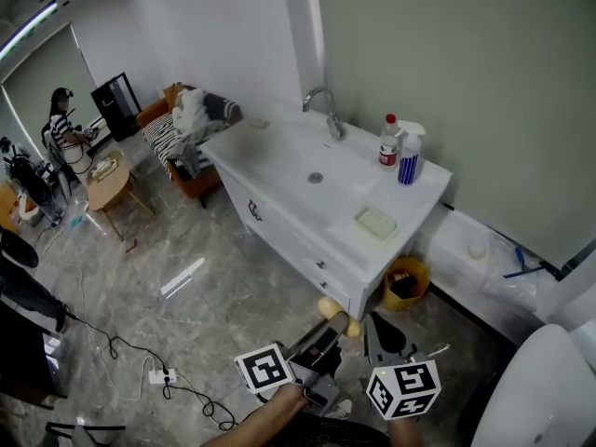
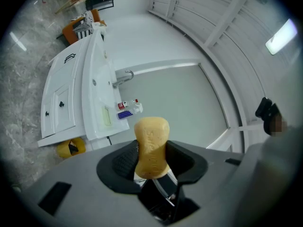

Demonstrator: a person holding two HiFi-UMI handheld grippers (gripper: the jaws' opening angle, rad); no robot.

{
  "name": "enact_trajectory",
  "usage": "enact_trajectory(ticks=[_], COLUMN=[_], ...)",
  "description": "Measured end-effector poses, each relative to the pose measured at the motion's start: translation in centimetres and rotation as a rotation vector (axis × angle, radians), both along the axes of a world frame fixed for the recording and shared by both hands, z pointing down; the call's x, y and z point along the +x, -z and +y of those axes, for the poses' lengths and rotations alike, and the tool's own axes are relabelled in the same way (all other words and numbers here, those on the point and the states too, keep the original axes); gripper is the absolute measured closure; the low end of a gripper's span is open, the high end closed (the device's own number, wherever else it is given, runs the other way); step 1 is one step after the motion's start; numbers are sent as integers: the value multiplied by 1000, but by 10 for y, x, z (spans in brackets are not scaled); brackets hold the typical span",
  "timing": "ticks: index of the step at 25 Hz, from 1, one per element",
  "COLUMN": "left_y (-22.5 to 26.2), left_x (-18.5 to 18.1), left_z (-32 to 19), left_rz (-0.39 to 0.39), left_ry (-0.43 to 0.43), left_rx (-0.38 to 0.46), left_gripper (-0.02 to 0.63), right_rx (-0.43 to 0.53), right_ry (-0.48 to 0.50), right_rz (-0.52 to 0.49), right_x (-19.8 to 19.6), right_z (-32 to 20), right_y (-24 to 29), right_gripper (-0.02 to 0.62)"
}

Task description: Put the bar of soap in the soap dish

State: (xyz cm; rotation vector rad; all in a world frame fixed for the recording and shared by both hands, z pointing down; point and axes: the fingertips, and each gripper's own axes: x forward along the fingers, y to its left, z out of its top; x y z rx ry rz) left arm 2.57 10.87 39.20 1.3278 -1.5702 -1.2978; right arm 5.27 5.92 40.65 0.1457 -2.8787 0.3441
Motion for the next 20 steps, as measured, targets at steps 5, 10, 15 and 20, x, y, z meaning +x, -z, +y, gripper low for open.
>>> enact_trajectory(ticks=[5, 10, 15, 20], left_y=[-8, -15, -16, -19], left_x=[-13, -33, -64, -98], left_z=[-9, -32, -62, -86], left_rz=[7, 30, 42, 54], left_ry=[-2, -42, -98, -158], left_rx=[-4, 10, 15, 7], left_gripper=[422, 422, 422, 422], right_rx=[4, 20, 25, 26], right_ry=[-2, -41, -94, -143], right_rz=[18, 34, 51, 66], right_x=[-11, -27, -56, -91], right_z=[-7, -28, -56, -76], right_y=[-7, -10, -11, -12], right_gripper=[584, 584, 584, 584])
